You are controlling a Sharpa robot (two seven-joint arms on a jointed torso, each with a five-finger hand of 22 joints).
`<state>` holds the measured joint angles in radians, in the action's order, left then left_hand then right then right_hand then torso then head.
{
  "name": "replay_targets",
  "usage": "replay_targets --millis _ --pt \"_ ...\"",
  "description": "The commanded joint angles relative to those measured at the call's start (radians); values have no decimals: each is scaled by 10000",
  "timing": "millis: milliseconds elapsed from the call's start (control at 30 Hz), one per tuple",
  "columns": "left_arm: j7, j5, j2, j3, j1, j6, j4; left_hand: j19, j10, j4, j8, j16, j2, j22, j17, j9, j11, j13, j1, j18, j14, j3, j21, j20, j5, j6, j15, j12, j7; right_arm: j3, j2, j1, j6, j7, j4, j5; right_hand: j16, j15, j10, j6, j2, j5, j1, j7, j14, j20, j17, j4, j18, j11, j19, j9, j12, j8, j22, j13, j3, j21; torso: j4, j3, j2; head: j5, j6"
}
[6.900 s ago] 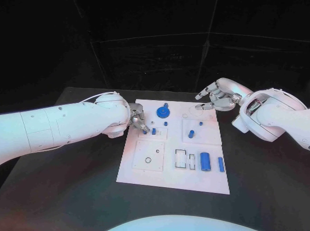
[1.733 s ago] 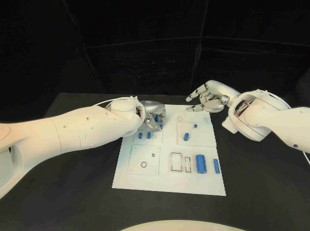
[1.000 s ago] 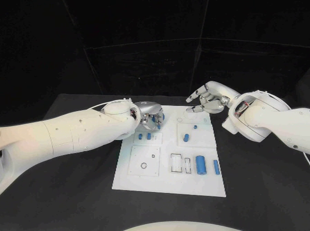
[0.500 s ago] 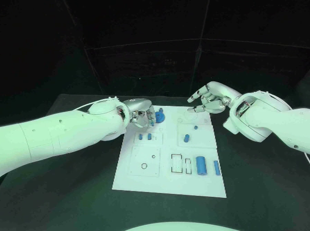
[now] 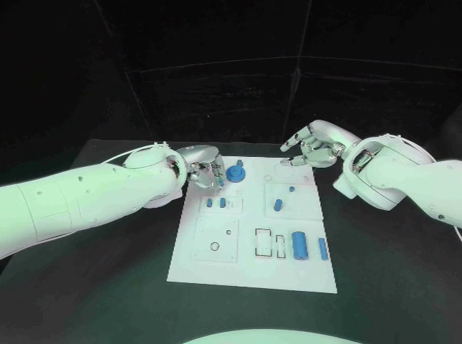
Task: Assemble the parts on the task board
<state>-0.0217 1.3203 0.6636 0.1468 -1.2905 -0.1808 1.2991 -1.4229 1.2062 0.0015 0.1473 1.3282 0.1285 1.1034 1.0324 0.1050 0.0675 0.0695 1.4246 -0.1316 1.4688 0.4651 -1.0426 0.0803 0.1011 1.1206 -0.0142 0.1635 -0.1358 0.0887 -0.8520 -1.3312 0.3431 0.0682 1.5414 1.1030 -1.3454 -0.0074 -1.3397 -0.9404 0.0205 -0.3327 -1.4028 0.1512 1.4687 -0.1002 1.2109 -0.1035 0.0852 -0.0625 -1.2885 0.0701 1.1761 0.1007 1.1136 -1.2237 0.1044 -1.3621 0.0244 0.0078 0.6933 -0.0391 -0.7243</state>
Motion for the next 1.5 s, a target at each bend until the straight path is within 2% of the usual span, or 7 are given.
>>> replay_targets --millis 33,533,1500 --pt "-328 -102 -70 -9 -8 530 -105 -51 76 10 -41 -36 -5 1 -14 1 -26 8 -115 173 123 67 -45 -14 -13 59 -61 -54 10 -6 15 -18 -7 -34 3 35 28 -56 93 -91 -59 -38 -36 -6 242 18 -12 -6 115 7 64 6 -41 69 -3 9 38 46 -16 6 4 -15 -6" --pt "-635 -93 -217 -7 14 1048 -390 -41 69 4 -58 -50 3 -12 -53 -4 -25 7 -142 169 115 74 -24 -13 -33 47 -60 -77 12 -5 23 -18 -12 -28 31 35 28 -56 93 -91 -59 -38 -36 -6 242 18 -12 -6 115 7 64 6 -41 69 -3 9 38 46 -9 4 -2 -36 -62" --pt "-776 -28 -507 -3 42 1133 -646 -29 75 -11 -83 -62 38 -7 -100 -12 -22 10 -206 167 104 65 -17 -11 -83 37 -58 -114 11 -5 61 -18 -26 -12 52 35 33 -58 90 -93 -61 -38 -45 -8 244 20 -12 -11 116 10 65 6 -38 74 -11 8 46 54 -11 3 -3 -33 -106"
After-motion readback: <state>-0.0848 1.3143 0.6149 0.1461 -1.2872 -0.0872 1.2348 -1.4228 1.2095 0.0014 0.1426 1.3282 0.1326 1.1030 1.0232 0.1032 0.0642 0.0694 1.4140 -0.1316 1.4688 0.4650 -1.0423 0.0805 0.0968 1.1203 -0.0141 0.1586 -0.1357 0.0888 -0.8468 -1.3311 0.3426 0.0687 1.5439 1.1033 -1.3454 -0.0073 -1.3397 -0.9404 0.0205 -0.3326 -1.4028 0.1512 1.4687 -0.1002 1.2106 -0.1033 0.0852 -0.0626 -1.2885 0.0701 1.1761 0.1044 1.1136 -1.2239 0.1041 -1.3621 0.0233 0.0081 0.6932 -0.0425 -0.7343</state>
